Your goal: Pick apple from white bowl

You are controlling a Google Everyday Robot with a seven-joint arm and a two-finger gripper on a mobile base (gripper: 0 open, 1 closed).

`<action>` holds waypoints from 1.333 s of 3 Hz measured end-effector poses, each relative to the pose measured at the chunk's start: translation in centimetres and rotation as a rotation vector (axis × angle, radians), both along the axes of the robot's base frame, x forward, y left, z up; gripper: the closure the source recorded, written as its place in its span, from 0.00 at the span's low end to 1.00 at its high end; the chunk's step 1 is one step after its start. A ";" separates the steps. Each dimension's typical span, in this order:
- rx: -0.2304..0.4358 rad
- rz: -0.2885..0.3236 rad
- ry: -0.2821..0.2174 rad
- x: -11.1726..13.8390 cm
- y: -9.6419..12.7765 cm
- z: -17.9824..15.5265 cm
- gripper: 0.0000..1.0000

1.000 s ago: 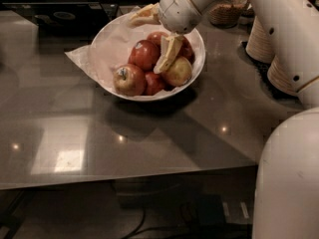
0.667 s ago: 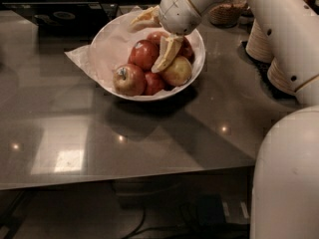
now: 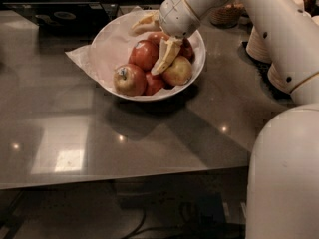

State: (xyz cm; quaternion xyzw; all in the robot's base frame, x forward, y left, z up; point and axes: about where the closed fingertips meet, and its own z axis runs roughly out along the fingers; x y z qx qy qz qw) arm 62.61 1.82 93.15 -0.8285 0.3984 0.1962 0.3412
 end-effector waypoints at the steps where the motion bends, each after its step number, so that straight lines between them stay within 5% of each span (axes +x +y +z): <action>1: 0.000 -0.003 0.015 0.4 0.1 -0.5 0.27; 4: 0.001 -0.007 0.043 0.8 0.3 -0.9 0.38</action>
Offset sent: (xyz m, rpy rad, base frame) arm 0.0168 -0.0098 -0.0401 -0.0148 0.1075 -0.0081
